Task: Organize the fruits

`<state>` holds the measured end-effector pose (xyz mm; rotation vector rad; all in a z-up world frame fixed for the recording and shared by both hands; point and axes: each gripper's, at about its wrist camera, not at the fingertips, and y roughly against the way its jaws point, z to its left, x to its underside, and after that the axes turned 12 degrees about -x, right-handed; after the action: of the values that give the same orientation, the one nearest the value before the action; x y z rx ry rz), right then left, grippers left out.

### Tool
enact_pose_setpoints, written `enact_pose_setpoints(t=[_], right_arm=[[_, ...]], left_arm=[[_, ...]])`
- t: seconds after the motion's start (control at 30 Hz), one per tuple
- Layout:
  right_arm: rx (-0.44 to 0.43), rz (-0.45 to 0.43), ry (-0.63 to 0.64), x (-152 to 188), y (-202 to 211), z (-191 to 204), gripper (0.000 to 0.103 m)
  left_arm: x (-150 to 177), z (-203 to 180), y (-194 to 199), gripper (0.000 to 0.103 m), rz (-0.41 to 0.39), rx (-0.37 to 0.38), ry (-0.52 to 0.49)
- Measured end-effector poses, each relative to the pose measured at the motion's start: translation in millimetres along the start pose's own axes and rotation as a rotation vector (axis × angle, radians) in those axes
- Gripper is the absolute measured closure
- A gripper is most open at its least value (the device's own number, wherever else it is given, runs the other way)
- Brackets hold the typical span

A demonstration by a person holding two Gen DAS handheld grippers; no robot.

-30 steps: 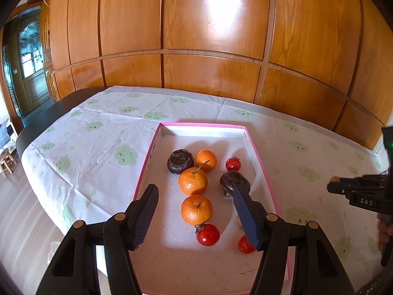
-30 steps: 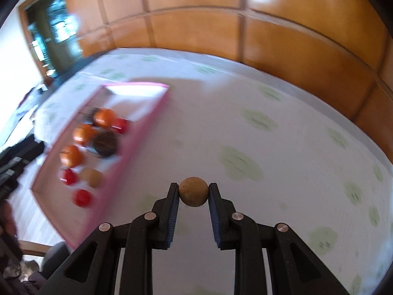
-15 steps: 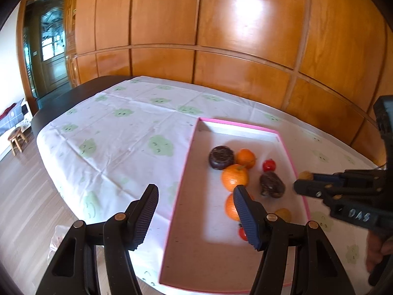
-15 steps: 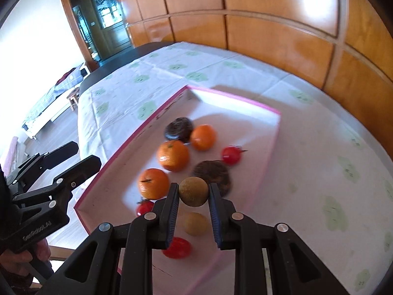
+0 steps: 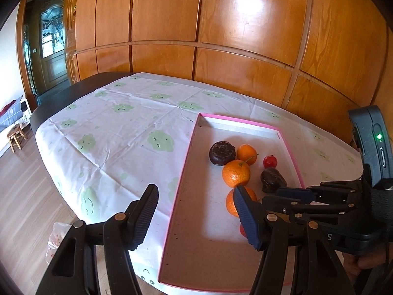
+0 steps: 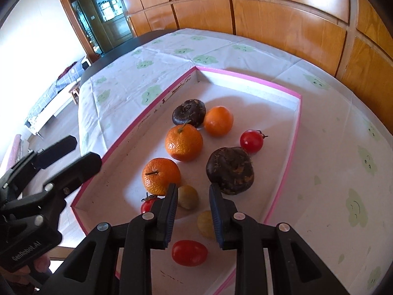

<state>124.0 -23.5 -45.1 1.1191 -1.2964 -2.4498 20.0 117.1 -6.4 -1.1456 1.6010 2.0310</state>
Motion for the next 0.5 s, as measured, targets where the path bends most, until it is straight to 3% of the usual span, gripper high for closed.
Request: enact_pose_setpoints(t=[0.5], right_arm=[[0.105, -0.149, -0.036, 27, 51, 5, 0.077]], left_arm=[[4, -22, 20, 0.039, -0.03, 0.044, -0.056]])
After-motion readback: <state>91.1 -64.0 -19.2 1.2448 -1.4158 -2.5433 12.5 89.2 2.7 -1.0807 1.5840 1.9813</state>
